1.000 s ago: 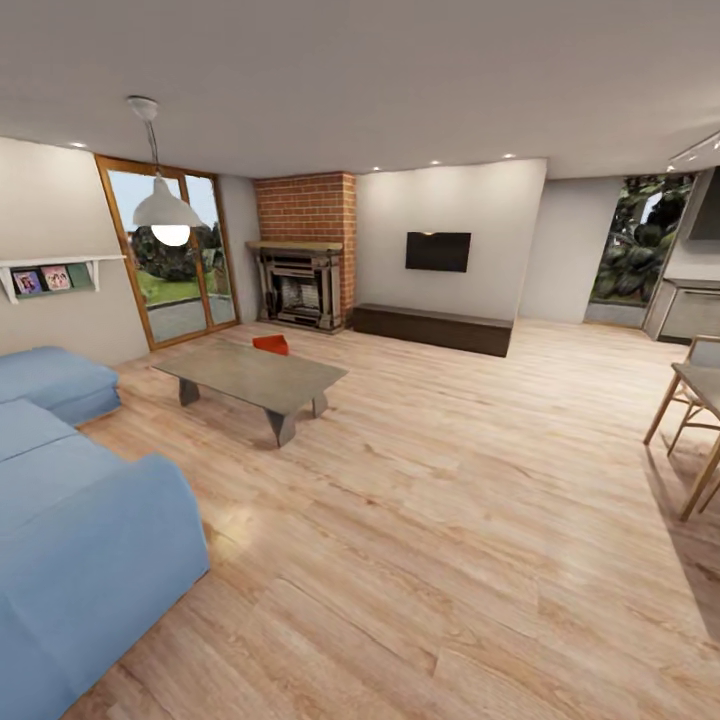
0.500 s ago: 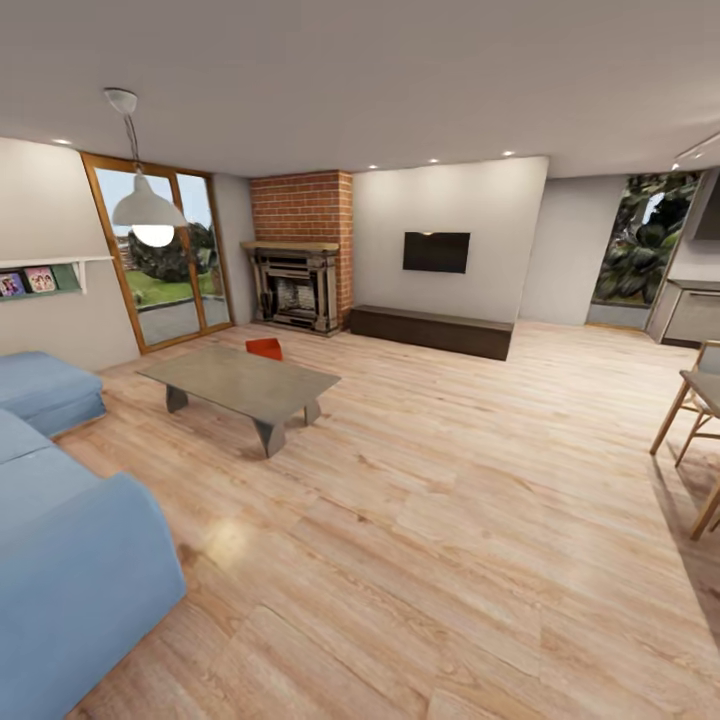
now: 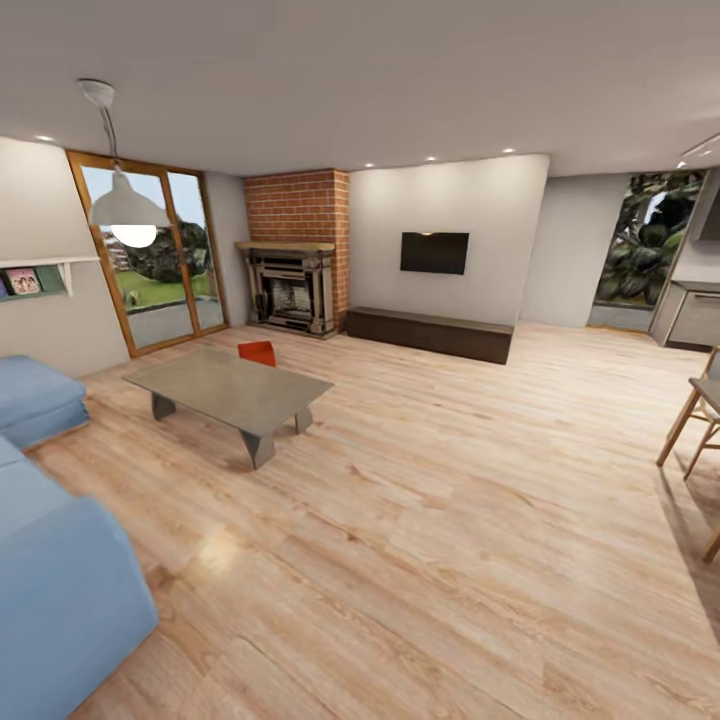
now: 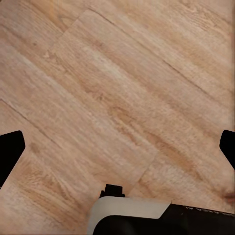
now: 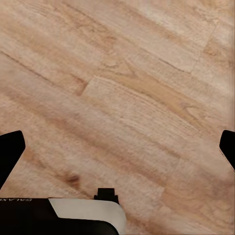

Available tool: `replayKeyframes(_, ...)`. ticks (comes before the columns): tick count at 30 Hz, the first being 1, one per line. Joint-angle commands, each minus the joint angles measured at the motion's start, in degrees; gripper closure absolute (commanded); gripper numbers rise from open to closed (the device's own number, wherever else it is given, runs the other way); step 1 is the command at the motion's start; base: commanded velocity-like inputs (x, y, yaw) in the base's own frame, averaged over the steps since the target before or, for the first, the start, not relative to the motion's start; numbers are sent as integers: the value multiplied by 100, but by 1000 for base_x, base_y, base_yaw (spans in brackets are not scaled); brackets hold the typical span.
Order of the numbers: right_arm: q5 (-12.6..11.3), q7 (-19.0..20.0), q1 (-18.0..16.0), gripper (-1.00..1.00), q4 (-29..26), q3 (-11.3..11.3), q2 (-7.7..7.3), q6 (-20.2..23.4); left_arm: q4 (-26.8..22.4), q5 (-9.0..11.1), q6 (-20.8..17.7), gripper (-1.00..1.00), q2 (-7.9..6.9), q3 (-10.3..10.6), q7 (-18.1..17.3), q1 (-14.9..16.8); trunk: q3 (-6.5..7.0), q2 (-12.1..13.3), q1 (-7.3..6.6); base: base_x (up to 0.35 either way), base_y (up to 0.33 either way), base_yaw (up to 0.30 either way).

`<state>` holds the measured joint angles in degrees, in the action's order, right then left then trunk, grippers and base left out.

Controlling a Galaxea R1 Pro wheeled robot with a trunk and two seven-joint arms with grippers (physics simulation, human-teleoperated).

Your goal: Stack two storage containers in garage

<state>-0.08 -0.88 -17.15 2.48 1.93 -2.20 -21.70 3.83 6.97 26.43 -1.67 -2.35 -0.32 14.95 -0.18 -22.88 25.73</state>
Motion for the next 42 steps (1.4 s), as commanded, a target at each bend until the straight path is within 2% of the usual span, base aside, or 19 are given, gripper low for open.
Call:
replayKeyframes(1, -1, -9, -8, -100, 25, 19, 0, -36, 24, 7, 38, -100, 0, -20, -5, 8, -2, -4, 6, 326, -152, 0)
replayKeyframes(42, -1, -9, -8, -100, 24, 26, 0, -36, 25, 7, 38, -100, 7, -20, -3, 8, -1, -4, 6, 324, -156, 0)
